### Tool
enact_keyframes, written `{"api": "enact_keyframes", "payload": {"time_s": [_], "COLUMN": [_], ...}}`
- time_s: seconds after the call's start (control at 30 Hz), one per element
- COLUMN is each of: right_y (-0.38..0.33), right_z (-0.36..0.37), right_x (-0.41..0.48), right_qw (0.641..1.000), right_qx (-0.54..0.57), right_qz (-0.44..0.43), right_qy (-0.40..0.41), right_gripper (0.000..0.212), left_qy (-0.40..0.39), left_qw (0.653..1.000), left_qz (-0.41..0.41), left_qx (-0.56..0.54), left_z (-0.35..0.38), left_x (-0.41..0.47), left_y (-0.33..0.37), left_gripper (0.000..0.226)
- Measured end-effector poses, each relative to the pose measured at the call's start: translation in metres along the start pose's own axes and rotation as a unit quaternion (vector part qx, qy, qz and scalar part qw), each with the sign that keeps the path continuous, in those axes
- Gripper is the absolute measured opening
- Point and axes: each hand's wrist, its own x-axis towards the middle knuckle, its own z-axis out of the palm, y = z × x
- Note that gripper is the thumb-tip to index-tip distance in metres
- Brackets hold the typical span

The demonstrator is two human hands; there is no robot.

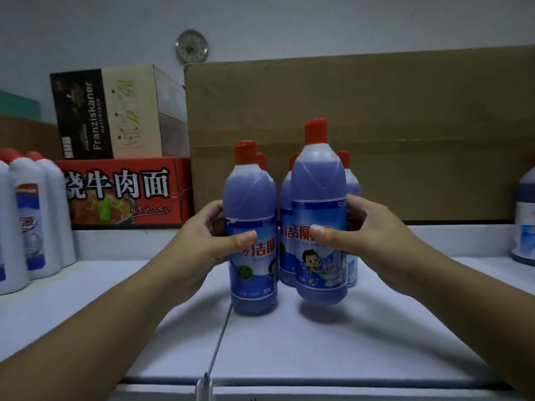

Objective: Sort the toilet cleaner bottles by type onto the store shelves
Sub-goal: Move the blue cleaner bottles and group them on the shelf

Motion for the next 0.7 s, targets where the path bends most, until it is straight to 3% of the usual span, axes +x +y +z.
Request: {"api": "enact_keyframes", "payload": {"time_s": [0.3, 0.57, 0.7], "right_y": [0.023, 0.023, 0.026], "right_z": [0.013, 0.011, 0.014], "right_x": [0.005, 0.004, 0.006], "right_qw": [0.998, 0.972, 0.967], "right_qx": [-0.035, -0.232, -0.253], "right_qz": [0.035, 0.017, 0.020], "right_qy": [0.043, 0.047, 0.025], "right_gripper": [0.038, 0.048, 0.053], "left_qy": [0.012, -0.011, 0.000], "left_qw": [0.999, 0.996, 0.991], "left_qz": [-0.022, -0.026, -0.045], "left_qx": [-0.040, 0.083, 0.123], "left_z": [-0.001, 0.005, 0.003], "left_x": [0.006, 0.003, 0.001], "left_y": [-0.016, -0.015, -0.013], "left_gripper": [0.063, 0.054, 0.069]}}
